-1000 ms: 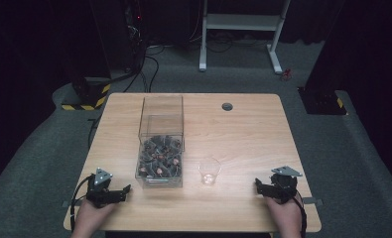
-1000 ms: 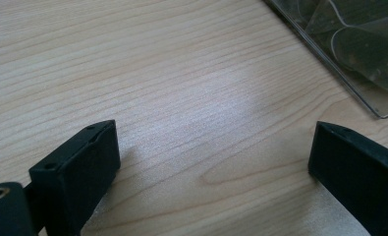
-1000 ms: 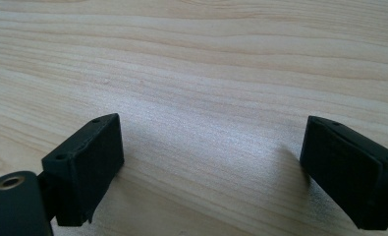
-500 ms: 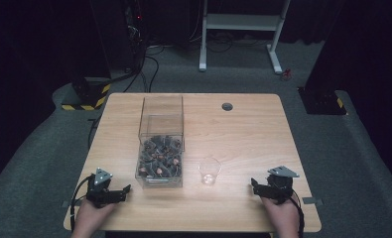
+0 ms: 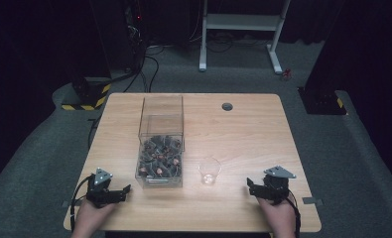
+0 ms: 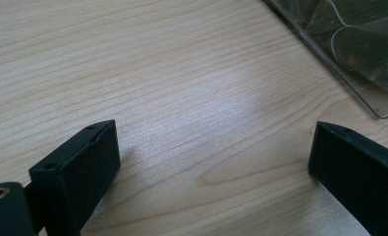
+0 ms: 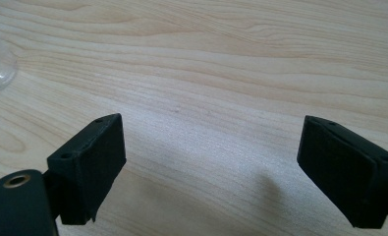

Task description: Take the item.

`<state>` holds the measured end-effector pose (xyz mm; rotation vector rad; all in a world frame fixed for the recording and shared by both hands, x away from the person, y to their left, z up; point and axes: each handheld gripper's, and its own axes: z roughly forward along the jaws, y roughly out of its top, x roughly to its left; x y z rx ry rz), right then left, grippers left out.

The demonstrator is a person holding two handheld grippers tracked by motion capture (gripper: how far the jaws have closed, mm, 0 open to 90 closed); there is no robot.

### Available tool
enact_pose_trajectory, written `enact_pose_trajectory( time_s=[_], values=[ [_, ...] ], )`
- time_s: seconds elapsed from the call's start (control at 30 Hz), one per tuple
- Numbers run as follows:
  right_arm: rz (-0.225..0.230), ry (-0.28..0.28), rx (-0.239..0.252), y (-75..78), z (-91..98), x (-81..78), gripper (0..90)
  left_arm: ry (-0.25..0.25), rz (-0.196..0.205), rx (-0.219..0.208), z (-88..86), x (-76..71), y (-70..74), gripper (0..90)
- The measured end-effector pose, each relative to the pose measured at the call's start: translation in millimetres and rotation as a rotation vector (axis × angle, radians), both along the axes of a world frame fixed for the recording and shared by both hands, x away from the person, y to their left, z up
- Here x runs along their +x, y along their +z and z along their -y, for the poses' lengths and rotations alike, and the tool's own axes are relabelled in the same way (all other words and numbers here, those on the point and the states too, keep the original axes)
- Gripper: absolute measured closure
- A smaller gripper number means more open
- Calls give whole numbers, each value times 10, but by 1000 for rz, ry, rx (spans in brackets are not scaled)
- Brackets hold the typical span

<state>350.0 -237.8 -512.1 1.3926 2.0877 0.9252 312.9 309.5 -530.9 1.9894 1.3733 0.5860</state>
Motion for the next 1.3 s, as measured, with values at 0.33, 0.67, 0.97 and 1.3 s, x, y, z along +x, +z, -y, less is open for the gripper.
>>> enact_pose_trajectory(
  time_s=[0.33,0.67,0.97,1.3],
  values=[
    [15,14,9,36,-48,-21,115,0,0,0,0,0,0,54],
    [22,30,9,55,-73,-33,117,0,0,0,0,0,0,54],
    [39,35,21,99,-93,-47,120,3,2,1,-1,2,-2,52],
    [60,44,28,165,-96,-58,122,27,-7,3,-6,10,-3,28]
  ],
)
